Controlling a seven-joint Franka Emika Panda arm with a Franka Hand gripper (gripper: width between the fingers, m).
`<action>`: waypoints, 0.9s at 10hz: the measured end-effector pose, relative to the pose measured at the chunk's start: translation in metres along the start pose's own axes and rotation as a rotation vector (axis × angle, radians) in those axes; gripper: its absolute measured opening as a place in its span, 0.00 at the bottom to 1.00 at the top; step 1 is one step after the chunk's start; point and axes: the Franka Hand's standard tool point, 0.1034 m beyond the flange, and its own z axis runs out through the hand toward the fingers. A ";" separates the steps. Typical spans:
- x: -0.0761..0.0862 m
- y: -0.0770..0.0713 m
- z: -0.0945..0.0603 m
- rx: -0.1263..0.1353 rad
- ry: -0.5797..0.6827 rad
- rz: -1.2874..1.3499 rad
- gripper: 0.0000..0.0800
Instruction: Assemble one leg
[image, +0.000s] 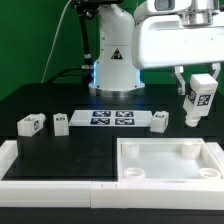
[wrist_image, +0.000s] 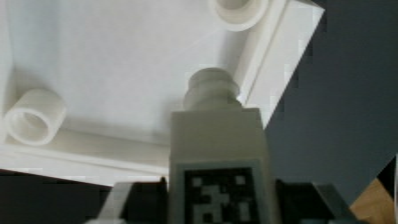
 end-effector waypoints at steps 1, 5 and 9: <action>0.013 0.006 -0.001 0.002 -0.007 0.015 0.36; 0.068 0.028 0.020 -0.001 0.050 0.000 0.36; 0.072 0.035 0.018 -0.051 0.273 -0.018 0.36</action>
Offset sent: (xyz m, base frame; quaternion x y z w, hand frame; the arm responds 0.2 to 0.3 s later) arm 0.0747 -0.0028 -0.0031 0.0092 0.0361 -0.0113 0.9992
